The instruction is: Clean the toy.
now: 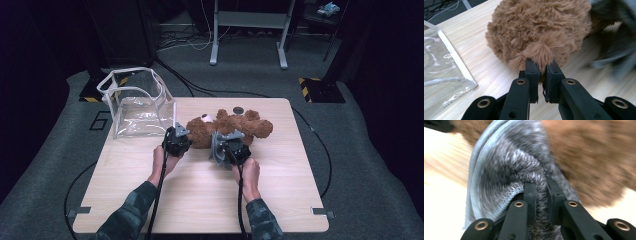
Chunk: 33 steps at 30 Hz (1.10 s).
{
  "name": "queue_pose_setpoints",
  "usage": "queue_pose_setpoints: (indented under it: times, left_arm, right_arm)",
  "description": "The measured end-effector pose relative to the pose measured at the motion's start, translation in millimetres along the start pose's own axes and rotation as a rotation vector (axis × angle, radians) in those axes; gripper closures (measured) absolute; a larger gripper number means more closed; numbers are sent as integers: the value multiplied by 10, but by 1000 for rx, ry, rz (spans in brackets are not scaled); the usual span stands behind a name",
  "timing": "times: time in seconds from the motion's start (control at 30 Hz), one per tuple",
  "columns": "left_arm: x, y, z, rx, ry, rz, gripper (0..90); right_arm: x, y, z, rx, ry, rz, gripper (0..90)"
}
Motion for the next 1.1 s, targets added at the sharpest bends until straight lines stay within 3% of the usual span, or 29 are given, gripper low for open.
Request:
queue_pose_setpoints:
  times: [0.1, 0.13, 0.17, 0.3, 0.33, 0.4, 0.43, 0.47, 0.6, 0.77, 0.8, 0.83, 0.87, 0.9, 0.93, 0.97, 1.0, 1.03, 1.07, 1.1]
  left_arm:
    - [0, -1, 1, -1, -1, -1, 826]
    - [-2, -1, 1, 0, 1, -1, 826]
    - [-2, -2, 2, -1, 0, 0, 826]
    - [-4, -5, 1, -2, -2, -1, 826]
    - [-4, -5, 1, -2, -2, -1, 826]
    - [-6, -6, -2, -1, -4, 1, 826]
    - [-5, -5, -1, -2, -4, 1, 825]
    - [-5, -5, -1, -2, -4, 1, 824]
    - [-10, -8, 5, -11, -8, 2, 815]
    - [-8, -12, 12, -12, -15, 9, 798]
    - [-8, -12, 12, -12, -15, 9, 792]
    - [-6, -12, 11, -8, -14, 15, 785]
    - [-7, -14, 17, -11, -15, 13, 785]
    - [-6, -14, 21, -13, -18, 18, 756]
    - [-6, -14, 21, -13, -18, 18, 731]
    - [-3, -14, 29, -19, -23, 23, 692]
    - [-3, -14, 29, -19, -23, 23, 649]
    - [7, -17, 36, -24, -32, 31, 595]
    - [7, -17, 36, -24, -32, 31, 547]
    - [14, -17, 51, -30, -43, 36, 500]
  right_arm:
    - [192, -101, 52, -9, -25, -29, 804]
    - [192, -101, 52, -9, -25, -29, 804]
    - [332, -183, 94, -19, -52, -55, 804]
    - [609, -332, 169, -25, -82, -95, 804]
    - [609, -332, 169, -25, -82, -95, 804]
    - [744, -415, 214, -43, -100, -122, 803]
    - [892, -501, 275, -67, -108, -147, 801]
    - [892, -501, 275, -67, -108, -147, 801]
    - [1186, -652, 436, -155, -135, -203, 779]
    - [1402, -783, 512, -277, -150, -235, 754]
    - [1402, -783, 512, -277, -150, -235, 754]
    - [1451, -823, 532, -287, -135, -249, 687]
    - [1451, -823, 532, -287, -135, -249, 687]
    - [1488, -862, 530, -329, -123, -259, 580]
    - [1488, -862, 530, -329, -123, -259, 580]
    - [1505, -863, 554, -302, -113, -267, 478]
    - [1505, -863, 554, -302, -113, -267, 478]
    - [1502, -839, 605, -271, -80, -294, 320]
    - [1502, -839, 605, -271, -80, -294, 320]
    - [1513, -809, 651, -240, -55, -289, 233]
Point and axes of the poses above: each handheld gripper's, and its own axes: z roughly backward along the jaws, y roughly out of its top, x roughly to its right, the point moved 4 cm from there along -z, roughly forward along the jaws, and after that the axes turned 1 degree about z, right-handed, at the moved point
